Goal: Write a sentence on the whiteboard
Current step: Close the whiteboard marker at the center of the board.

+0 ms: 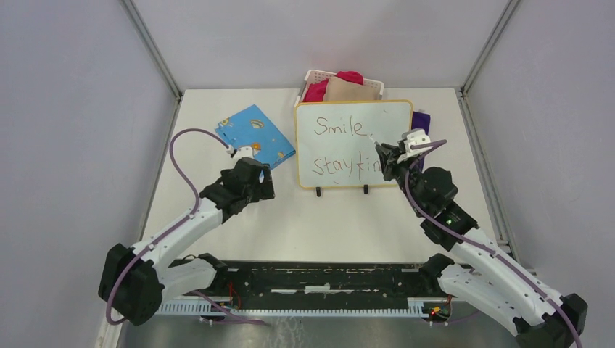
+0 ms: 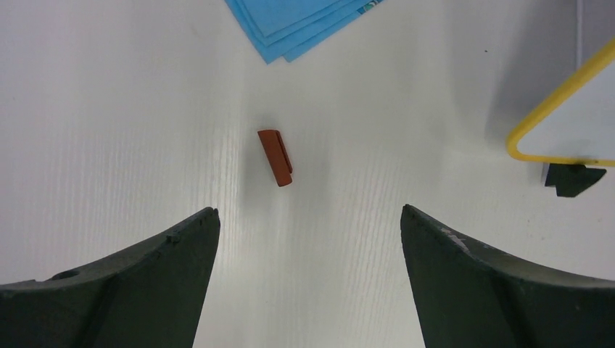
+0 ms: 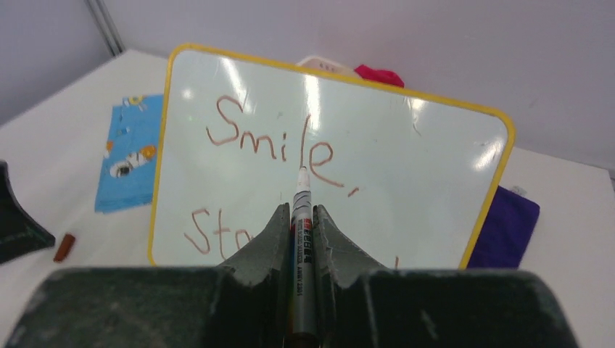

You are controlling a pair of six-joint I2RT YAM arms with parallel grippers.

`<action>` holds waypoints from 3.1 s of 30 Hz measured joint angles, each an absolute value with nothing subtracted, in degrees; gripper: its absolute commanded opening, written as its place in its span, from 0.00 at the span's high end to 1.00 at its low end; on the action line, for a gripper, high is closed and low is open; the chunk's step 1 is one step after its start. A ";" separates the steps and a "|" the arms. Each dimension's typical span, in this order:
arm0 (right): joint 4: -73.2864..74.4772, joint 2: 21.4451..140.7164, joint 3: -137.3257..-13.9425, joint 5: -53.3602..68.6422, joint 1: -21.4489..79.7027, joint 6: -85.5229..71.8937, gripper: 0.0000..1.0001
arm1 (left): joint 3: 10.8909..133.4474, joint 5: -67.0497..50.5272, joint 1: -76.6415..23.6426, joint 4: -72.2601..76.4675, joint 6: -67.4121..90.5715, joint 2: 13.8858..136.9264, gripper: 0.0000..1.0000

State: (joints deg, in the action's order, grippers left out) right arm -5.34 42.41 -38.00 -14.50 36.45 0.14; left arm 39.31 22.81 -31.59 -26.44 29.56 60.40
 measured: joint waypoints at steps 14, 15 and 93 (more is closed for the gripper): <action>-32.45 56.64 -42.65 -23.09 47.75 -0.08 1.00 | 44.80 19.35 -25.32 -31.40 35.75 63.94 0.02; -32.36 56.99 -44.56 -21.96 47.97 0.14 1.00 | 44.80 18.26 -23.92 -31.40 35.66 64.31 0.03; -9.34 29.67 -30.09 -19.55 47.90 3.97 1.00 | 50.11 15.22 -18.41 -29.08 37.06 91.26 0.58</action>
